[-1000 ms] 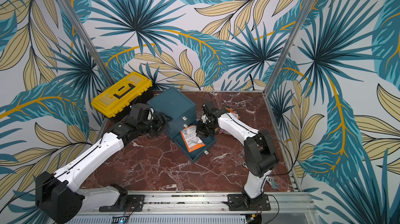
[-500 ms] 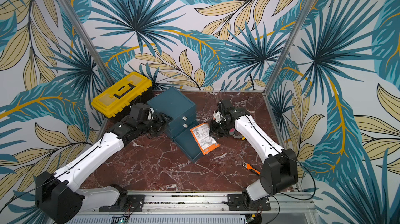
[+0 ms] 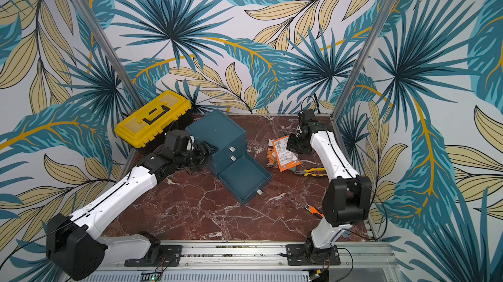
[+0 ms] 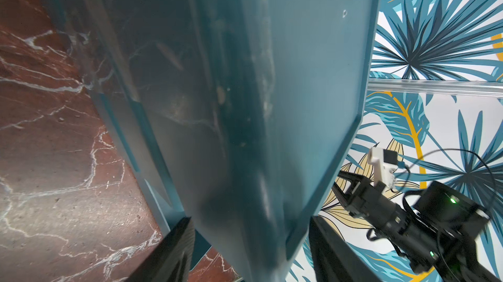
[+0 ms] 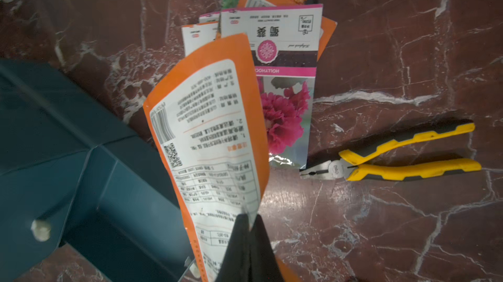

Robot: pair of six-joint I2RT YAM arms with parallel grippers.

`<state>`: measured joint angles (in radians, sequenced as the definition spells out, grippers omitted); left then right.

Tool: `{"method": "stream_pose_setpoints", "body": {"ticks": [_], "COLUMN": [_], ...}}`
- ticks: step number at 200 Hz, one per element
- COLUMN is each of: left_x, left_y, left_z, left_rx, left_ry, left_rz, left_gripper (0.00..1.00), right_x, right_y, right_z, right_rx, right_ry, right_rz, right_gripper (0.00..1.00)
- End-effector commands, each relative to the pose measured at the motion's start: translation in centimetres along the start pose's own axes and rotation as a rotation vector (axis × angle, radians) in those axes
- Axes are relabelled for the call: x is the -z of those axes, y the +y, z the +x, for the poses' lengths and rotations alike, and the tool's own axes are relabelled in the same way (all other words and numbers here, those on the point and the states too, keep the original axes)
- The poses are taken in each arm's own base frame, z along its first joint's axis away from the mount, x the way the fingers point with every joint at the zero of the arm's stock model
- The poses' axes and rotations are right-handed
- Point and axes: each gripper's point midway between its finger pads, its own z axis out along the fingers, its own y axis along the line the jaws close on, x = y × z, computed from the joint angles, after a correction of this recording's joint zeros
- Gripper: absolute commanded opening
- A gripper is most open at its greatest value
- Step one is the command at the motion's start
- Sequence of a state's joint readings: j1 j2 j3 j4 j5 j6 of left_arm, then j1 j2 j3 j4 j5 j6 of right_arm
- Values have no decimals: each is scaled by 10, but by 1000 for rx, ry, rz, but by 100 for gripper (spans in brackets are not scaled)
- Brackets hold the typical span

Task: Take the seed bags out of the drawer
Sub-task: Place the seed packet at the center of the board.

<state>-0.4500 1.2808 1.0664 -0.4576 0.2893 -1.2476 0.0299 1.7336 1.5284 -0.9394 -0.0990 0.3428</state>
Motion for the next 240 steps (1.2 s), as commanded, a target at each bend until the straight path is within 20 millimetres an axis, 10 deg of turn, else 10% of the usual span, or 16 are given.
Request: {"method": "stream_pose_setpoints", "body": {"ticks": [1, 121, 240], "left_x": [-7, 3, 6], "left_y": [8, 8, 7], "left_z": [1, -1, -4], "left_rx": [9, 15, 4], "left_ry": [13, 0, -24], "left_rz": [-7, -10, -14], "left_gripper": [71, 71, 71], "right_x": [-25, -91, -30], "right_y": [-10, -42, -37], "right_z": [-11, 1, -3], "right_rx": [-53, -101, -105], "right_ry": [30, 142, -3], "right_rz": [8, 66, 29], "right_gripper": [0, 18, 61]}}
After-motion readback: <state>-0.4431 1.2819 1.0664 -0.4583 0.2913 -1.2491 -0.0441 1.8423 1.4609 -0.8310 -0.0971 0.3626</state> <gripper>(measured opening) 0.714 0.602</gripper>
